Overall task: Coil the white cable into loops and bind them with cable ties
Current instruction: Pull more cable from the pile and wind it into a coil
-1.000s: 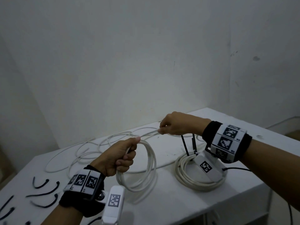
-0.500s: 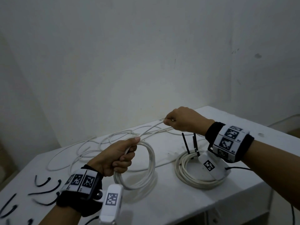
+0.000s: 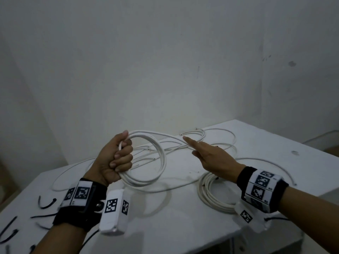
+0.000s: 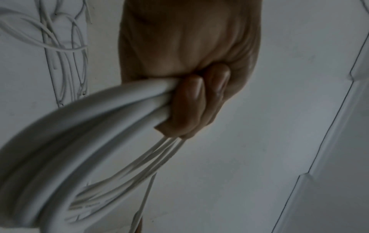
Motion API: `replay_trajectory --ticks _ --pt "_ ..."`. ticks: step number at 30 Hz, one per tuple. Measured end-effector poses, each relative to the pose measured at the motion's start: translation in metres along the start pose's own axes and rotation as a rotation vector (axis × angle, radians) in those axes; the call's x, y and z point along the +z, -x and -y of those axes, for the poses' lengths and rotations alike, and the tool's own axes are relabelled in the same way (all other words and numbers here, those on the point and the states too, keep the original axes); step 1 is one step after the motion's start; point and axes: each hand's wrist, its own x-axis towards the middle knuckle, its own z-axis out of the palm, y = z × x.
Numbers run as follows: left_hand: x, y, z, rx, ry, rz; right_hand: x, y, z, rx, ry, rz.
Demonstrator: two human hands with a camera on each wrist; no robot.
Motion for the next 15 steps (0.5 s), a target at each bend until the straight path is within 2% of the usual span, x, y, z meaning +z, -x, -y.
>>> replay_trajectory --ticks 5,6,9,12,15 --pt "-0.015 -0.003 -0.009 0.11 0.037 -0.008 0.0 -0.003 -0.019 0.023 0.18 0.07" --pt "-0.015 -0.004 -0.01 0.15 0.015 -0.063 0.001 -0.004 -0.022 0.028 0.194 0.081" --pt "-0.002 -0.004 -0.004 0.278 -0.055 -0.35 0.001 -0.012 -0.03 0.016 0.262 0.083" --pt "0.003 -0.014 0.0 0.369 0.008 -0.512 -0.002 -0.02 -0.032 0.009 0.324 0.043" --pt "0.006 -0.024 0.001 0.41 0.067 -0.615 -0.004 -0.02 -0.014 -0.102 0.408 0.135"
